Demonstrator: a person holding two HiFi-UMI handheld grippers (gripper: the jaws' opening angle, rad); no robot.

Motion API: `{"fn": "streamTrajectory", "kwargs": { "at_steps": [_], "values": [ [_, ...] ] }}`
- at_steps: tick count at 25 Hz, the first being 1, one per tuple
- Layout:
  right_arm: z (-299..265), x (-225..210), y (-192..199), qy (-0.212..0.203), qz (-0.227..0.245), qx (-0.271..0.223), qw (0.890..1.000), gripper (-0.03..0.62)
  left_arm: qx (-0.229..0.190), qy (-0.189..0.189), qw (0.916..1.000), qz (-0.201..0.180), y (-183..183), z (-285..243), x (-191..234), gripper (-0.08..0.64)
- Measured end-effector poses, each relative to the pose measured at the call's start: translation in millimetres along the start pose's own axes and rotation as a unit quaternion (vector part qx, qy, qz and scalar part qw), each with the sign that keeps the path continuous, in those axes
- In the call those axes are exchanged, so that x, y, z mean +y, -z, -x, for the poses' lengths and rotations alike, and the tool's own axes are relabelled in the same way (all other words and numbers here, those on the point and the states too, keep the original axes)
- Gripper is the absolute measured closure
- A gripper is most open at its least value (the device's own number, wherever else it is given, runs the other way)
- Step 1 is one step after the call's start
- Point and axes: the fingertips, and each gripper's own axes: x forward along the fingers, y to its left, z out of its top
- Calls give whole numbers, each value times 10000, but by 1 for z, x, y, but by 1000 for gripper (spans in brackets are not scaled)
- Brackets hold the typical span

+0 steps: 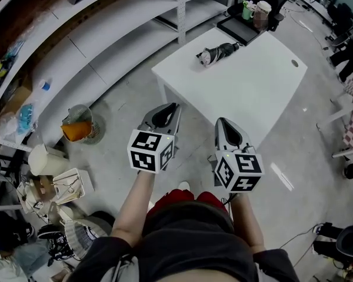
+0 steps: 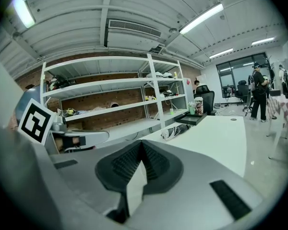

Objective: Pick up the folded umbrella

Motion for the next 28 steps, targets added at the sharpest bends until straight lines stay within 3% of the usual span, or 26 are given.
{"fn": "streamTrajectory", "kwargs": {
  "at_steps": [10, 28],
  "values": [
    [-8, -17, 2, 215, -64, 71, 9997, 574, 149, 149, 9996, -196, -9, -31, 10, 480],
    [-47, -78, -16, 542, -262, 25, 9982, 574, 540, 533, 9942, -756, -31, -134, 6, 397]
  ]
}}
